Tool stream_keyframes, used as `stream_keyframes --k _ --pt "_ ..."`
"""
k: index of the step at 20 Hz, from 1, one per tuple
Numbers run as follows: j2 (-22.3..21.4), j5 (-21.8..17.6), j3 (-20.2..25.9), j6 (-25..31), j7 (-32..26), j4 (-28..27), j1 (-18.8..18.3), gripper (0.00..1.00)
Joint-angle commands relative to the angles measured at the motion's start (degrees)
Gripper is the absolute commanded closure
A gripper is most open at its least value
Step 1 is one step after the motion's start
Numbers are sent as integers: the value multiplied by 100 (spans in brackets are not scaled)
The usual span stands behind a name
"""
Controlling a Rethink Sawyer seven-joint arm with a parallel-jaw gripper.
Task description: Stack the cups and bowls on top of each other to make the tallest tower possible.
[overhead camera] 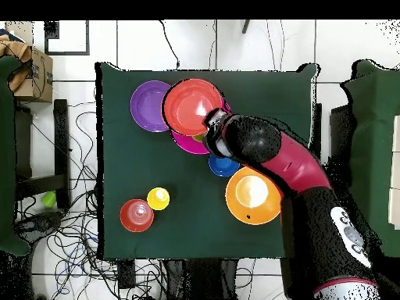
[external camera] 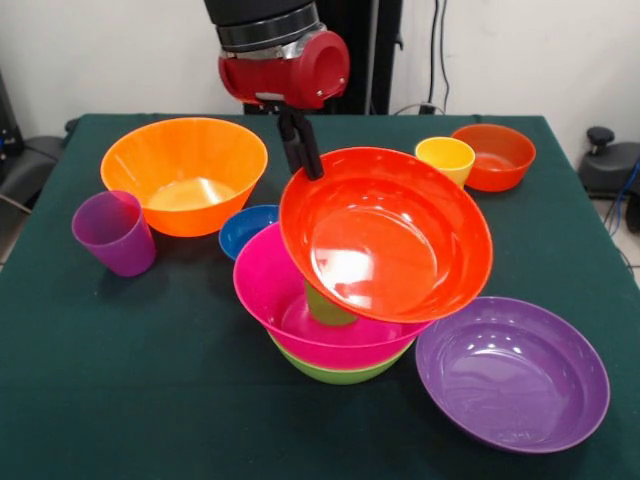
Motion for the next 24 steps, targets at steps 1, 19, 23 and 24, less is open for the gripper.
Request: stream_keyframes --k 1,19,23,24 --pt "95 275 497 -434 746 447 118 100" --pt "94 -151 745 -140 -150 639 -778 100" --pt "124 -204 832 -127 -201 640 -888 100" --pt "145 -215 877 -168 -218 676 -929 100"
